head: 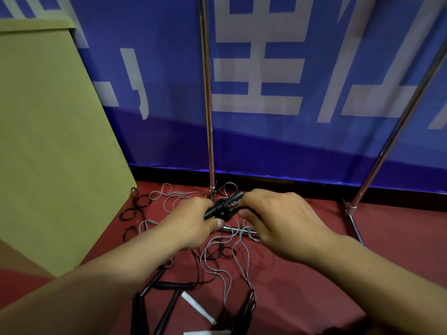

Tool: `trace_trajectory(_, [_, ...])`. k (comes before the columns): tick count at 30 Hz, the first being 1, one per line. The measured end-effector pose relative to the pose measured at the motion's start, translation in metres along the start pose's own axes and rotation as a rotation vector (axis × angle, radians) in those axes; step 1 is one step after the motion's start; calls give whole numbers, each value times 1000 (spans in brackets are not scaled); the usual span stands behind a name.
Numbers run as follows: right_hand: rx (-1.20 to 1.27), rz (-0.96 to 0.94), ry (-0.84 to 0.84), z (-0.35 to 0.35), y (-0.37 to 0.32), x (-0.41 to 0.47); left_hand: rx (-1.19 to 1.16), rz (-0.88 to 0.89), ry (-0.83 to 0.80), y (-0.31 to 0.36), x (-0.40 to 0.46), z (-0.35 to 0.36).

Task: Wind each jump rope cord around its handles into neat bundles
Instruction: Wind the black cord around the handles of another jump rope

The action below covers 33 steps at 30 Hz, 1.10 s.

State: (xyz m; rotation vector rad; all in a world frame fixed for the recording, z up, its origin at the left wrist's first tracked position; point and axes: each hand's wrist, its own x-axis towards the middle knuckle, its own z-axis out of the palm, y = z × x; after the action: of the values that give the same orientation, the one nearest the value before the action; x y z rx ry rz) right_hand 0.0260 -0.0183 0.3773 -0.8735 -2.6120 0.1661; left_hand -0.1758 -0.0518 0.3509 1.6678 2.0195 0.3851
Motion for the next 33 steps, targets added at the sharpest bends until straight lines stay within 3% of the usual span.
trace_trajectory(7, [-34,-3,109,6,5,1,101,107,-137,10,-8,3])
trace_trajectory(12, [-30,91,174,2,8,8,127,352,-152,22,-22,4])
trace_trajectory(14, [147,207,146,-5,14,12,104,436,-106,26,-26,0])
trace_trajectory(16, [475,341,79,-14,22,17,101,492,-59,28,-28,-4])
trace_trajectory(20, [915,417,-72,-27,30,18,109,589,-21,31,-33,-6])
trace_trajectory(29, [1328,445,-296,-30,34,18,48,699,25,32,-43,-9])
trace_trajectory(33, [1413,427,-292,-28,31,18,-70,672,50,33,-48,-9])
